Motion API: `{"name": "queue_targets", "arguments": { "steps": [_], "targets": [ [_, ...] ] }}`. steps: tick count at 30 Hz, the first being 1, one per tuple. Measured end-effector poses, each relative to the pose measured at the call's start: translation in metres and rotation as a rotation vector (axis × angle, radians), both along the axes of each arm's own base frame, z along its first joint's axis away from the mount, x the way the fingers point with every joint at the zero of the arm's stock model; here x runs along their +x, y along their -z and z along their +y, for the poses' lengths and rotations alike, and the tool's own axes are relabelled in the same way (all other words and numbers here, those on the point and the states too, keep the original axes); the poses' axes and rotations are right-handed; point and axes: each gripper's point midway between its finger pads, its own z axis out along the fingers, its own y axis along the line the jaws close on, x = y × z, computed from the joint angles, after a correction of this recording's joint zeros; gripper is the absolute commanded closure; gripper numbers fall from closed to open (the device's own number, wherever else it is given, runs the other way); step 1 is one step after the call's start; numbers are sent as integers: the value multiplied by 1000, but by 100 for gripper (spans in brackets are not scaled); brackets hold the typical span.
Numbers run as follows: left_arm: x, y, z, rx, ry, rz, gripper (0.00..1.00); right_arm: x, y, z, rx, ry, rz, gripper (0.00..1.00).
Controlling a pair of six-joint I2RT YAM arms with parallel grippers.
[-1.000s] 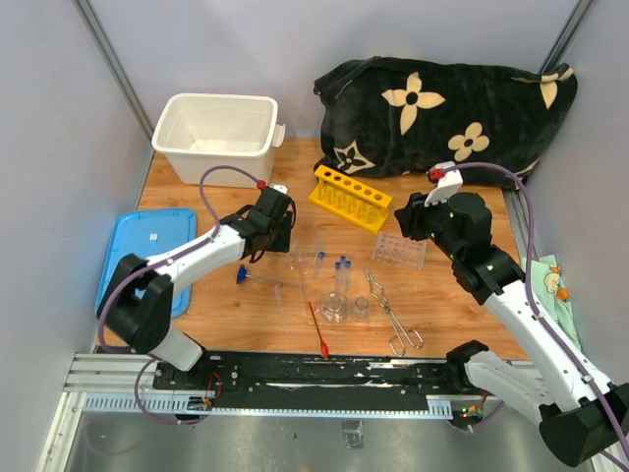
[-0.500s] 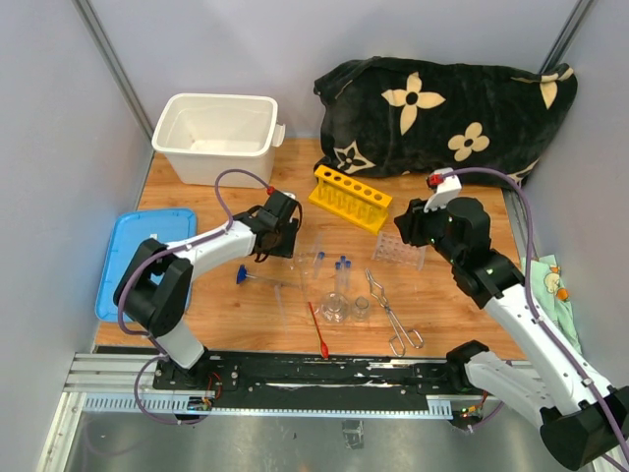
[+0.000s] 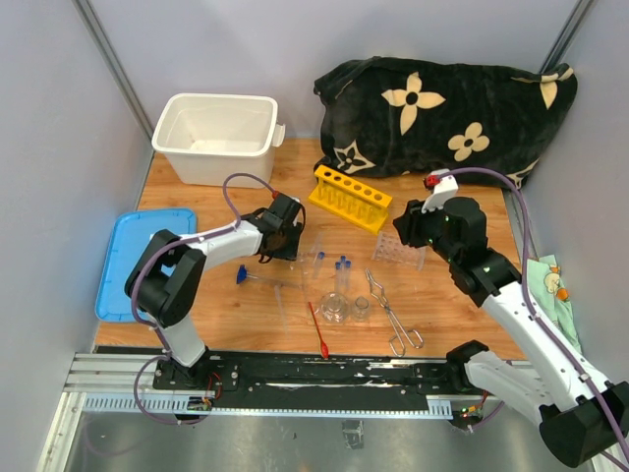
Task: Organize the chemistry lab equipment
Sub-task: Pick up the test tube at the center of the board.
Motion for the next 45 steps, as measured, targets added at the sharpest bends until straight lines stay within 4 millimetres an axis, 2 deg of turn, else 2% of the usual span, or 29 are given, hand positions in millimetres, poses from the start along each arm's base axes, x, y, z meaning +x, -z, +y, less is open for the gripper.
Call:
{"name": "queue_targets", "arguments": {
  "steps": [3,10,15,22,27,30,34,37,40,45],
  "targets": [
    [-2,7,1,10,1,18,51,1,2,0,-3,0,5,64],
    [-1,11,0,12,-2,21,72,0,7,0,-7,0,15,64],
    [-1,11,0,11,-4,21,79,1,9,1,-5,1,20,64],
    [-8,6,5,8,-8,22,82,2,10,5,8,-12,28,64],
    [-17,-25,6,-55,-14,-31,84,1,19,17,25,-58,90,62],
    [-26,-62,3,-150,1,-107,87,1,17,33,58,-122,141,61],
    [-39,-124,-4,-304,40,-271,90,-1,5,67,157,-261,212,59],
    [-53,-155,-13,-382,92,-363,91,-7,2,96,233,-378,281,59],
    [-69,-168,-25,-418,154,-403,91,-16,5,125,264,-475,347,59],
    [-92,-166,-41,-416,242,-408,91,-35,-4,165,288,-613,380,59]
  ]
}}
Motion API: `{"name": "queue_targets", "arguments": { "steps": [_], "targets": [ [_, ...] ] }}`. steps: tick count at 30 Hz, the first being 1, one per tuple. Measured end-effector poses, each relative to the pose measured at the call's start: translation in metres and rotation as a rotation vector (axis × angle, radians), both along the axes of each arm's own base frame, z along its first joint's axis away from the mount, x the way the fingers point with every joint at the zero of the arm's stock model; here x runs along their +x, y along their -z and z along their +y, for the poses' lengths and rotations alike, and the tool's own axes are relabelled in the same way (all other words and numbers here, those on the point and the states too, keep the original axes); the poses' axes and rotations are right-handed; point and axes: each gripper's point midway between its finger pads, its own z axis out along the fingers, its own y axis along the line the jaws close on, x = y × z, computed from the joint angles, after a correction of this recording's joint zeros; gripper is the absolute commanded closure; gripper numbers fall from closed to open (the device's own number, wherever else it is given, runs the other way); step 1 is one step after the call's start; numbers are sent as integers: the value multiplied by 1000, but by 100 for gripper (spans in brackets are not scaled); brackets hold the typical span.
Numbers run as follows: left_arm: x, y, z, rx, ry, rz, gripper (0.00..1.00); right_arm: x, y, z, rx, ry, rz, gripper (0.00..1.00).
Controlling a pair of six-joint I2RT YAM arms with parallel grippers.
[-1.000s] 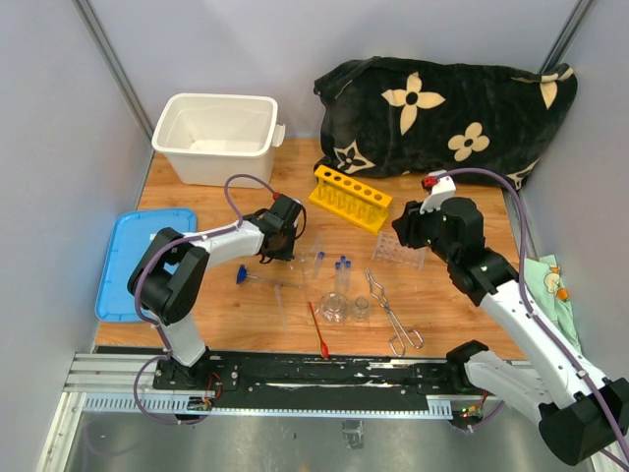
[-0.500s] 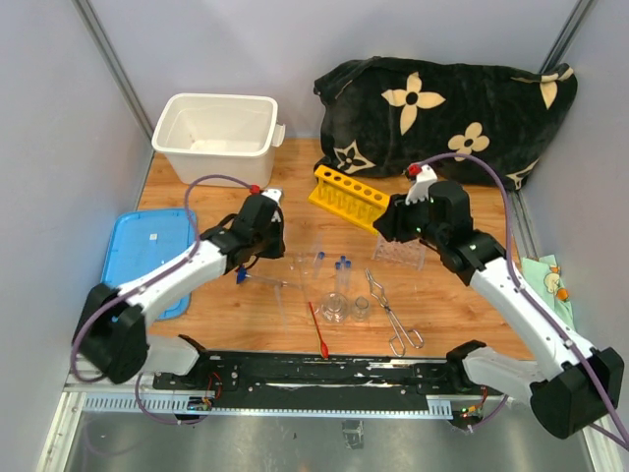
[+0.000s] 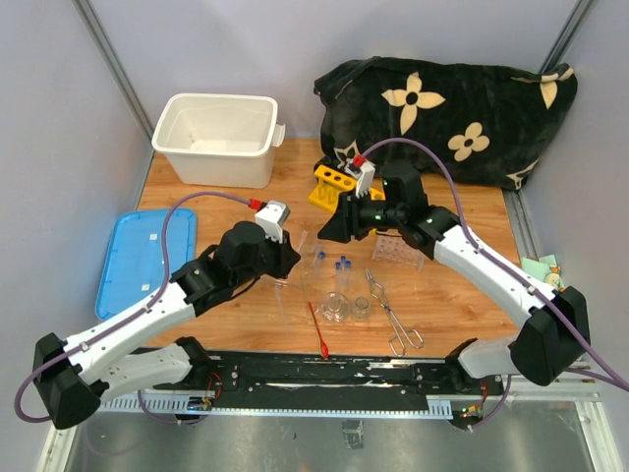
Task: Organize the chemistry lab equipment
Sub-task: Pick up the test tube at the center of the board, then insert the test tube into the slot of the test tube rack.
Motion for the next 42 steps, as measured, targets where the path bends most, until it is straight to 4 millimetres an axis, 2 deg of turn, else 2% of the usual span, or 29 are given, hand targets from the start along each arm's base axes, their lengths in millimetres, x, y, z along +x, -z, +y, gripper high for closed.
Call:
{"name": "queue_targets", "arguments": {
  "steps": [5,16,26,27,28,30,33,38,42],
  "targets": [
    [-12,-5,-8,-1,34,-26,91,-2,-6,16,29,-38,-3,59],
    [-24,-9,-17,-2,66,-46,92,-3,6,30,36,-64,44,61],
    [-20,-10,-15,1,46,-59,92,-6,5,35,52,-86,46,88],
    [-20,-10,-15,2,46,-59,90,-6,4,35,54,-87,48,92],
    [-20,-9,-16,6,46,-57,77,-7,4,35,55,-87,50,99],
    [-20,-8,-16,7,44,-55,62,-7,5,35,54,-87,51,100],
    [-17,-6,-16,15,32,-53,46,-6,7,34,42,-82,50,99],
    [-13,-5,-15,29,8,-51,41,-1,15,28,-10,-47,41,99],
    [-10,-7,-17,30,1,-51,41,13,17,17,-89,27,-2,99]
  ]
}}
